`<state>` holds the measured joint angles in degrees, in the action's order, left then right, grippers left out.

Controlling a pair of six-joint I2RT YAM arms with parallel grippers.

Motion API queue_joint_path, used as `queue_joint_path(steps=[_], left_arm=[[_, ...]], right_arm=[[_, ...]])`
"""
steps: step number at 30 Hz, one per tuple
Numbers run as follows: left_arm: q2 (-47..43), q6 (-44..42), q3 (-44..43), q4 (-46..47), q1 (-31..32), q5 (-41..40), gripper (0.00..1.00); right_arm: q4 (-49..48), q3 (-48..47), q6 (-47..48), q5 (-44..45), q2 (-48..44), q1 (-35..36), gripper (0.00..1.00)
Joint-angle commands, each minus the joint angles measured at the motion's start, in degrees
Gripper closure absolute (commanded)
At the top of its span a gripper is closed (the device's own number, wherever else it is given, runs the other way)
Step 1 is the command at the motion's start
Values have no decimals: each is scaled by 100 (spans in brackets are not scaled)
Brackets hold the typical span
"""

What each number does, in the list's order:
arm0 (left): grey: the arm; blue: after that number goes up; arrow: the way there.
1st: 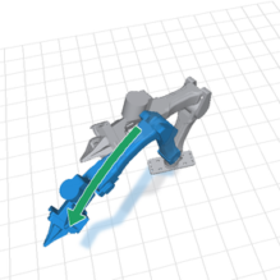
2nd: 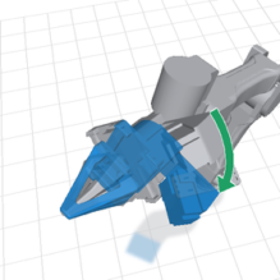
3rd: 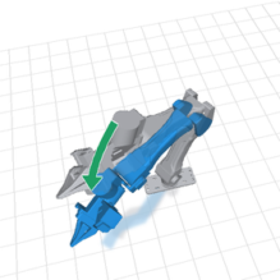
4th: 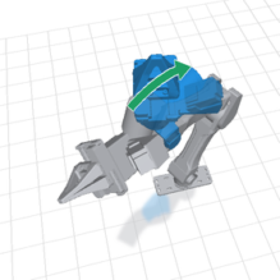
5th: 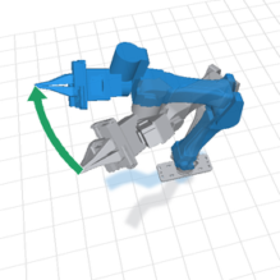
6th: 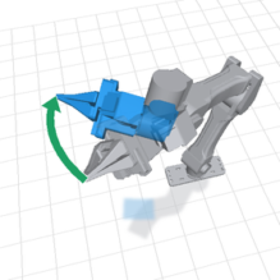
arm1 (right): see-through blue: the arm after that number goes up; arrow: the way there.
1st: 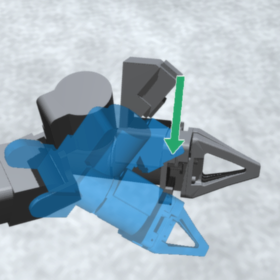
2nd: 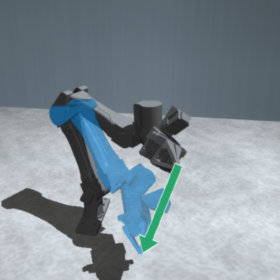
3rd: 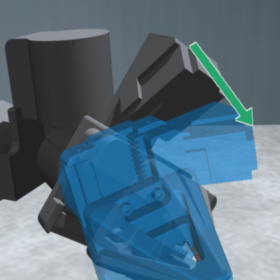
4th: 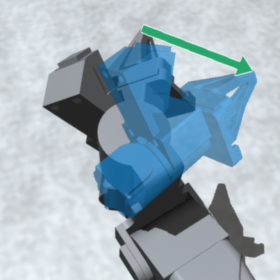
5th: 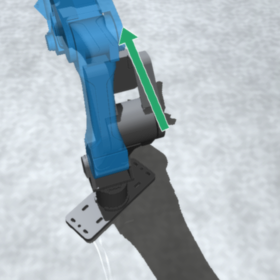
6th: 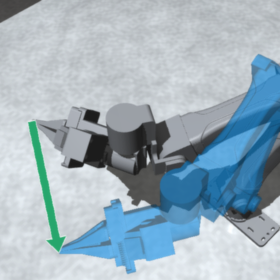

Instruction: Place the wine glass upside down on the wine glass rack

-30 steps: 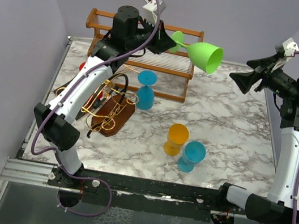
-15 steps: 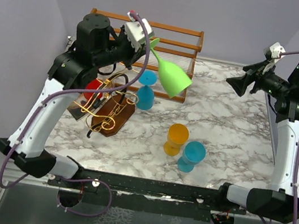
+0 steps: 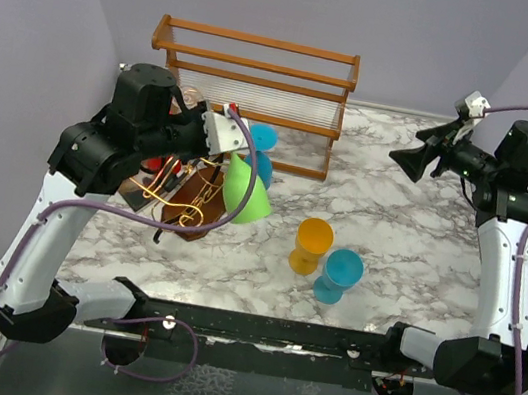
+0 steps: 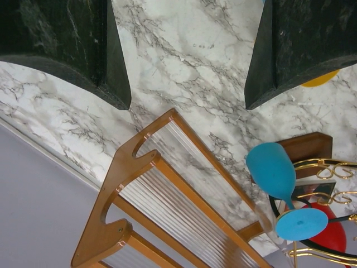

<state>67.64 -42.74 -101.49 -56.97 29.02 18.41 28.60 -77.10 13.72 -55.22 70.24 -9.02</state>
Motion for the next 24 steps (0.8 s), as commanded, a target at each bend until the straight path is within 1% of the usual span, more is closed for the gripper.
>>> queue_joint_path(steps=[1,7,15,24], left_arm=[[-236,-775,345,-505,8,-89,97],[-533,-888,761,-572,8,99,94],[-796,-1166,1332,-343,16,-170,94],[-750,-1313,1754,37,51,-528,94]], right_arm=[[-93,-151,-11,-152,-186,-21,18],[31,-112,57,-71,-333,-21,18],[205,-101,81,-102,-351,-21,18],[304,-210,87,-87,-324,-21,18]])
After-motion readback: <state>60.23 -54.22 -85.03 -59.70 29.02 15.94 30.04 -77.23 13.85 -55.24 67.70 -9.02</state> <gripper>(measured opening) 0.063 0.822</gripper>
